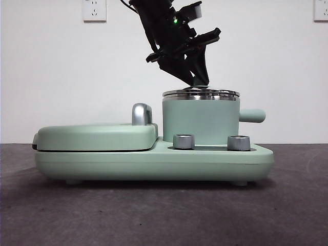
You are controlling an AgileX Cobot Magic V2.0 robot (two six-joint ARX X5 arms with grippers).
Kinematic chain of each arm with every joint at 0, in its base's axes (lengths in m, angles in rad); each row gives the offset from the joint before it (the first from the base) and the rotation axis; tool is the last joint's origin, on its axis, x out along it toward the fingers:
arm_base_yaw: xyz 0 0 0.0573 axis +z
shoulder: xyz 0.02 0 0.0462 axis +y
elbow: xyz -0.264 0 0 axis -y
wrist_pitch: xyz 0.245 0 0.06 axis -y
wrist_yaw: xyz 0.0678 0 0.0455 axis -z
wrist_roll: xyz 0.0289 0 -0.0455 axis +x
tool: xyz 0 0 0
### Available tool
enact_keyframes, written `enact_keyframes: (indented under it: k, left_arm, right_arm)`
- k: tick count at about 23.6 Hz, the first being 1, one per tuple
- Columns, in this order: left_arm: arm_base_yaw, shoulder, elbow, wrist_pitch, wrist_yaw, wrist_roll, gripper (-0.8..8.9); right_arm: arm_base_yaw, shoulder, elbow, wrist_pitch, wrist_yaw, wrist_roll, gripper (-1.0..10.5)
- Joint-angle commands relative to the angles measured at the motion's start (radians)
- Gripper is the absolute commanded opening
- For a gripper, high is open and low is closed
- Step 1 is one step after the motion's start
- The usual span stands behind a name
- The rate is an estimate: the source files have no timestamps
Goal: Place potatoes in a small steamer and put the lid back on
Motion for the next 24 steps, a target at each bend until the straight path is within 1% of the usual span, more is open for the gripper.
enact_keyframes:
  k: [1,6,11,18,19,20,22,23,24]
  left_arm:
    - [-0.005,0.024,0.032,0.014,-0.007,0.007,0.18]
    - [-0.006,0.027,0.032,0.014,-0.007,0.015,0.18]
    - [-0.006,0.037,0.032,0.016,-0.007,0.063,0.18]
    - [-0.010,0.037,0.032,-0.032,-0.006,0.054,0.36]
    - [-0.010,0.037,0.032,-0.026,-0.006,0.050,0.89]
    - [-0.010,0.037,0.035,-0.024,-0.006,0.050,1.72]
    - [-0.005,0.028,0.044,-0.026,-0.006,0.007,3.17]
    - [-0.002,0.014,0.045,-0.032,-0.006,-0.016,3.67]
    - [-0.001,-0.003,0.045,-0.048,-0.006,-0.026,3.81]
  right_arm:
    - [0.006,0.003,0.004,0.010,0.001,0.014,4.5]
    - [0.006,0.003,0.004,0.010,0.001,0.014,4.5]
    - [0.006,0.003,0.004,0.010,0.001,0.014,4.5]
    - [0.006,0.003,0.004,0.010,0.000,0.014,4.5]
    - [0.006,0.003,0.004,0.010,0.000,0.014,4.5]
    - [0.006,0.003,0.004,0.010,0.000,0.014,4.5]
    - [0.006,0.003,0.004,0.010,0.000,0.014,4.5]
    - [0.006,0.003,0.004,0.010,0.000,0.014,4.5]
    - [0.006,0.003,0.004,0.010,0.000,0.014,4.5]
